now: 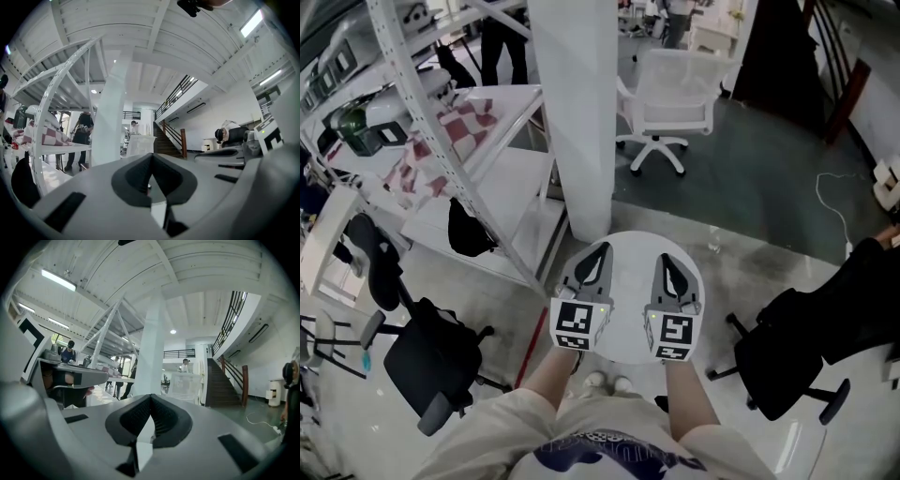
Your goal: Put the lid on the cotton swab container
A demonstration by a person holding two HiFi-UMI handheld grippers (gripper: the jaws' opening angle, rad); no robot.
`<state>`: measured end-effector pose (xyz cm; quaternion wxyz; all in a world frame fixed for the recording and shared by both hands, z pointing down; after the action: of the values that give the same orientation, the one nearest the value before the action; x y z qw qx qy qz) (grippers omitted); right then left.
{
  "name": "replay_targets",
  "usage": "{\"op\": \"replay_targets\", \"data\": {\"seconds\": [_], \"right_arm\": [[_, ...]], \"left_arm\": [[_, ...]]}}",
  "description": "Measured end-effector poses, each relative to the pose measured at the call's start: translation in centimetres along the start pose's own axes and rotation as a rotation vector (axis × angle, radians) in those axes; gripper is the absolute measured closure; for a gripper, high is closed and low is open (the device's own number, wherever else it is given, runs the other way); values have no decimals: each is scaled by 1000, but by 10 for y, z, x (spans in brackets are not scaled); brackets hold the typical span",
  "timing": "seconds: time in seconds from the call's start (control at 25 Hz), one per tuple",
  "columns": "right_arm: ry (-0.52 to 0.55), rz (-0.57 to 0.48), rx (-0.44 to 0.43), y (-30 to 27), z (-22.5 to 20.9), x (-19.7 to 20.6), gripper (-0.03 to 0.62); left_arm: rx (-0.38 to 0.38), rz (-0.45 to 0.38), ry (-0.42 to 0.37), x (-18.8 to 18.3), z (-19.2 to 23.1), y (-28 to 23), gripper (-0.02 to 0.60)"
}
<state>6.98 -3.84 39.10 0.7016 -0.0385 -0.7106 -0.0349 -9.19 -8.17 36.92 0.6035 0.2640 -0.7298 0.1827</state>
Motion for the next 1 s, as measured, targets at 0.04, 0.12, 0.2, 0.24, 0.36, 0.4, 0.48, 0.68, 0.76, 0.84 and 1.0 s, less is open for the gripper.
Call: {"op": "replay_targets", "data": {"seconds": [0.04,0.12,0.2,0.24,0.36,0.4,0.48,0.68,0.76,0.84,1.0], "right_arm": [[0,-4,1,0,0,-1,585],[-2,-13,6,1,-1,-4,585],[-6,-20,14,1,-2,-6,585],[-7,-20,18,1,-3,-7,585],[-11,-10,27,2,-2,-4,586],[-11,-11,25,2,-2,-4,586],[-8,-14,22,2,-1,-5,586],[-4,-10,24,3,-2,-5,586],[-2,-11,24,3,-2,-6,586],[2,-12,23,2,-1,-7,586],[0,-10,24,0,-1,-5,586]], "left_arm": [[3,-1,0,0,-1,0,584],[7,-3,-6,1,-2,-1,584],[12,-4,-9,1,-3,-2,584],[16,-4,-11,1,-3,-2,584],[25,-4,-18,-2,-5,-2,584],[26,-4,-18,-2,-5,-3,584],[26,-4,-19,-3,-4,-3,584],[29,6,-21,-2,-4,-5,584],[28,8,-22,-2,-4,-5,584],[28,10,-22,-2,-2,-6,584],[26,18,-23,0,0,-7,584]]}}
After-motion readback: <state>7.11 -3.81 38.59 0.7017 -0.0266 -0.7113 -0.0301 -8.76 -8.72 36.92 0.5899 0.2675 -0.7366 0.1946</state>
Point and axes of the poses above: the fingertips, and each gripper's own axes: y backward along the fingers, z to its left, x out of its underside, the point moved 8 cm from there along y, backward along the fingers, and after that the axes turned 8 degrees about -y, right-handed, at the moved point
